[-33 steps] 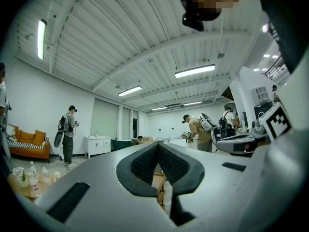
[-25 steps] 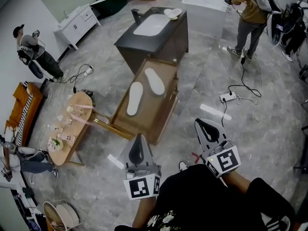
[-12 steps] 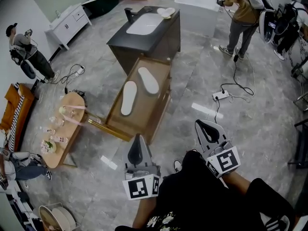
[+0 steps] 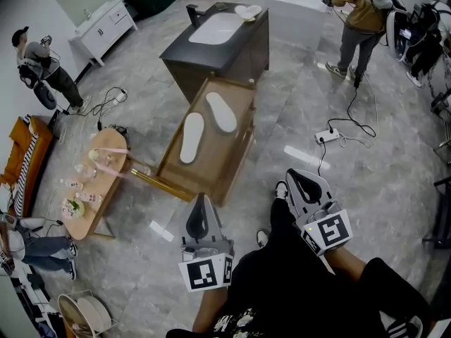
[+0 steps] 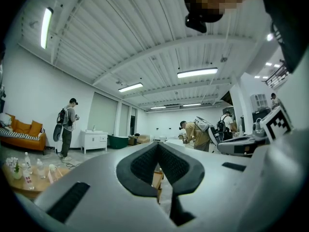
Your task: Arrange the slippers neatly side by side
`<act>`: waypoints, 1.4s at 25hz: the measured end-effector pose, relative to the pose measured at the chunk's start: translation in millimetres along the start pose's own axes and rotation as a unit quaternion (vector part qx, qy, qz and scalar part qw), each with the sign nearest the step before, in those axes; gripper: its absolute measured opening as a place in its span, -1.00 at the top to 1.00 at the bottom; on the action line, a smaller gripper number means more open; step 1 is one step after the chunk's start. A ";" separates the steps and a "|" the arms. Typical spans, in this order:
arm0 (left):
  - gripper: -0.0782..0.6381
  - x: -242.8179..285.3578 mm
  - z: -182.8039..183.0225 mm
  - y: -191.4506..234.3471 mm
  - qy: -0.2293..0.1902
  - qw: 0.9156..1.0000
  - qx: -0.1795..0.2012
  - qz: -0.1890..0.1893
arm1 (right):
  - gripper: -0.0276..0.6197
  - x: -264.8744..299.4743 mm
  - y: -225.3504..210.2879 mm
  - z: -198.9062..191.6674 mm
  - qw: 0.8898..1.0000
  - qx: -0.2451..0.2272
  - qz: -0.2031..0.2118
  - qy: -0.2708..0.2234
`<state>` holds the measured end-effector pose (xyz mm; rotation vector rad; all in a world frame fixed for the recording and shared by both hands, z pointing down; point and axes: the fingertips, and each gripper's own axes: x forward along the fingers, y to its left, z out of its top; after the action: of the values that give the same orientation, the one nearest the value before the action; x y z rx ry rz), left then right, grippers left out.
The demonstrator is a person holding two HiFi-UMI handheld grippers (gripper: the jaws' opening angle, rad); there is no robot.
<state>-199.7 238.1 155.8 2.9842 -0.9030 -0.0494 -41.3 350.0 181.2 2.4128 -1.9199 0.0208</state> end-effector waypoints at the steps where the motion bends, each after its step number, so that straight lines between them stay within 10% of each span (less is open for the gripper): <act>1: 0.78 1.1 0.6 0.8 0.001 1.000 0.003 -0.002 | 0.92 3.2 0.7 1.4 1.000 0.001 0.001 -0.002; 35: 0.78 103.3 -16.0 2.0 0.026 1.000 0.004 0.013 | 0.92 87.7 -64.1 -5.5 1.000 -0.002 0.026 0.015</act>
<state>-114.4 179.4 169.4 2.9658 -0.9376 0.0318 41.0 279.4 188.4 2.3463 -1.9684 0.0549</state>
